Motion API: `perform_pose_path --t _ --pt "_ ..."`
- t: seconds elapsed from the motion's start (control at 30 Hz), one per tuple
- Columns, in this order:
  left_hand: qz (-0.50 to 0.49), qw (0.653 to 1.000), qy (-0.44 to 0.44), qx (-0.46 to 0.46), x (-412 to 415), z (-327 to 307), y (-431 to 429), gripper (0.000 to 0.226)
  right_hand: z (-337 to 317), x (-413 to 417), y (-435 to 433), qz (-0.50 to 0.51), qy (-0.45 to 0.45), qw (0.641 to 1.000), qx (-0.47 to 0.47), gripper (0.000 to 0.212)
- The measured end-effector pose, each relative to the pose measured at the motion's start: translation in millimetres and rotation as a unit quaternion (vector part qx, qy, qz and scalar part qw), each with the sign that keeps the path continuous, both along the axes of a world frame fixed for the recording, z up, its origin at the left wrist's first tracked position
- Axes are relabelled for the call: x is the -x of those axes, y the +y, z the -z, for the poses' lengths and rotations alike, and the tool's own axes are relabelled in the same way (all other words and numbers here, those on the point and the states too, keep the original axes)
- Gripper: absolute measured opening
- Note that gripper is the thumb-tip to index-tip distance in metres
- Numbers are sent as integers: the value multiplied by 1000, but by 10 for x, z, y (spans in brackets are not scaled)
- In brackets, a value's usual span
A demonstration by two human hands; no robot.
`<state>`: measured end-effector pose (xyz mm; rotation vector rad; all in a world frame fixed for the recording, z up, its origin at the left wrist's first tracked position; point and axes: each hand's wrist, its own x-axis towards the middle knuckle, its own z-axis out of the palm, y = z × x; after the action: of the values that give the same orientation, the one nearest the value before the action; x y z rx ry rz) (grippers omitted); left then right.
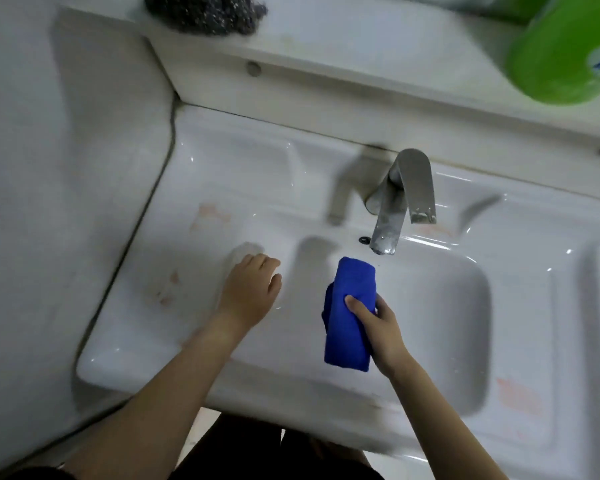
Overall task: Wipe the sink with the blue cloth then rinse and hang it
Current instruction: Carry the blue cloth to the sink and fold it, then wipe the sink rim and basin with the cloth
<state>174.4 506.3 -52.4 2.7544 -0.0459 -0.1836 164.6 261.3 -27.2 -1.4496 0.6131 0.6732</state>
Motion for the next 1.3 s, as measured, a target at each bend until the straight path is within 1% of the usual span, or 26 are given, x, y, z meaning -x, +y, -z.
perform_pose_path --t 0.1,0.2,0.3,0.43,0.47,0.53,0.57,0.63,0.67,0.7,0.8,0.83,0.9,0.97,1.13,1.23,1.27,1.3 --pt "-49 998 -34 1 182 -292 166 37 -208 -28 169 -49 -39 998 23 28" --pt "-100 993 -59 -1 429 -444 413 37 -372 -161 420 -117 -98 985 76 28" --pt "-149 986 -69 -12 725 -512 710 34 -469 -361 736 -198 -155 962 104 26" --pt "-210 973 -90 -26 1166 -456 1132 35 -520 -700 1269 -297 -231 922 94 26" --pt "-225 969 -95 -19 1275 -423 1228 36 -519 -794 1396 -319 -247 909 100 29" --pt "-239 966 -95 -12 1458 -372 1383 37 -504 -1000 1626 -360 -277 885 105 43" --pt "-235 967 -96 -10 1532 -348 1433 36 -481 -1116 1721 -376 -286 875 105 49" --pt "-213 971 -107 -5 1649 -290 1485 32 -396 -1359 1901 -400 -310 853 126 53" --pt "-196 973 -117 -6 1695 -254 1491 29 -343 -1471 1983 -411 -327 837 154 53" --pt "-178 976 -129 -9 1739 -209 1497 25 -278 -1564 2067 -419 -351 813 198 53" --pt "-157 972 -175 -12 1829 -70 1509 21 -15 -1693 2274 -409 -436 719 355 53" --pt "-160 968 -194 -14 1840 -30 1519 22 59 -1688 2337 -399 -450 701 383 51" --pt "-158 962 -221 -24 1850 39 1524 26 161 -1652 2453 -391 -461 680 415 48" --pt "-152 958 -242 -32 1853 93 1514 28 227 -1600 2548 -388 -466 673 424 45" --pt "-145 955 -258 -32 1856 158 1539 32 298 -1363 2775 -355 -461 702 411 43" --pt "-147 952 -266 -33 1853 184 1536 35 252 -1415 2766 -371 -459 711 383 42" --pt "-145 952 -266 -32 1847 187 1545 38 222 -1476 2706 -379 -464 706 378 41" --pt "-143 953 -264 -32 1844 183 1551 40 183 -1546 2627 -380 -480 693 381 42"
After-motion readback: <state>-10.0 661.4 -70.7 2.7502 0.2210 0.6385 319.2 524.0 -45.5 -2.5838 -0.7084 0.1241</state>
